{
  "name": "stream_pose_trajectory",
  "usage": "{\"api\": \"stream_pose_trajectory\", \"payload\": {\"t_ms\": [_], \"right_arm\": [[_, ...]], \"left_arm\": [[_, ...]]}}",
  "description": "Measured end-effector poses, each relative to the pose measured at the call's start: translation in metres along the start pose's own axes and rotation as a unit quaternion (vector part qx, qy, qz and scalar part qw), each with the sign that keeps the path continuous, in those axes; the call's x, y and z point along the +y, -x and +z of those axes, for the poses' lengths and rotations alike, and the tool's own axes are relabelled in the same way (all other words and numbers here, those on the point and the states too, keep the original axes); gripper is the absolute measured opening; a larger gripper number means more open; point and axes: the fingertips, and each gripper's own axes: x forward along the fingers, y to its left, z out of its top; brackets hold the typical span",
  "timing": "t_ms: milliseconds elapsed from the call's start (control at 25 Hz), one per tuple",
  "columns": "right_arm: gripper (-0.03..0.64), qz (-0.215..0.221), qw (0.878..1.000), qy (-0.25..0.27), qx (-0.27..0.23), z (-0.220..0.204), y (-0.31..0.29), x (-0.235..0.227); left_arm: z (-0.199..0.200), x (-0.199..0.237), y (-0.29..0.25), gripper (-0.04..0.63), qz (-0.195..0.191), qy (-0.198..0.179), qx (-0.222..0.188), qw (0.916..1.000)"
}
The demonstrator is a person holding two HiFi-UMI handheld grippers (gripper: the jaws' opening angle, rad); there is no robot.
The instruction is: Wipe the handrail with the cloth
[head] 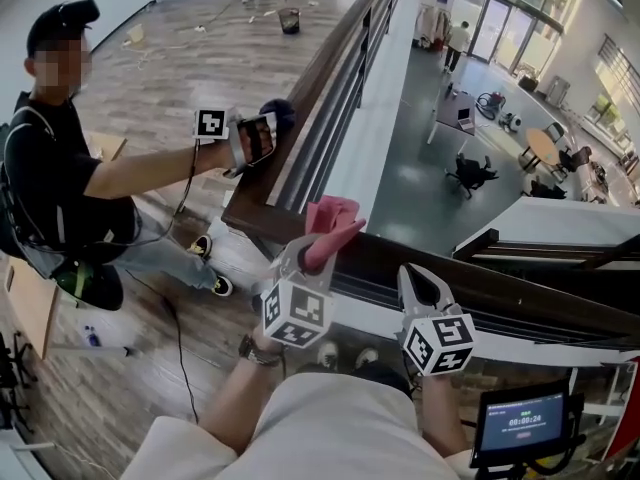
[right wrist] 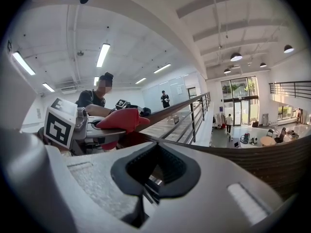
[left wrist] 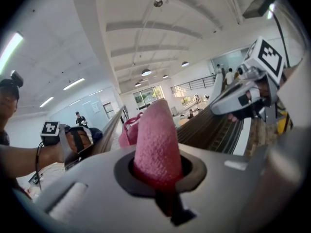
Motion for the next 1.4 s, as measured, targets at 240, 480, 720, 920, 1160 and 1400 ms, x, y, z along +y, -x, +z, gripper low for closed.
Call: {"api": "stream_pose_trajectory", "payload": {"t_ms": [240,480,720,920,1160,1400], "right_arm": [[0.003,0.014,1.0,0.017,0.008,-0.008,0.0,0.005],[0.003,0.043,0.999,0.008,0.026,-0.012,-0.001,0.011],[0.003,0.032,0.999,0.018,0.023,0.0,0.007,-0.004],[0.003,0.022,1.0,0.007,0.011,0.001,0.018,-0.011],[0.003,0.007,1.0,-0.006,0.01,0.007,0.018,-0.023],[0.003,-0.026,0.999,-0.016,0.011,0.003,0.019,-0.036]], "left_arm": [[-0.006,-0.003,0.0,0.037,0.002,0.008,0.006,1.0],[-0.01,-0.015,0.0,0.037,-0.005,0.026,0.004,0.9996],[0.003,-0.014,-0.01,0.037,-0.003,0.03,0.004,0.9995],[0.001,-0.022,-0.008,0.037,-0.003,0.03,0.004,0.9995],[0.008,-0.032,-0.011,0.038,-0.009,0.027,0.006,0.9996],[0.012,-0.033,-0.01,0.037,-0.009,0.023,0.003,0.9997]]}}
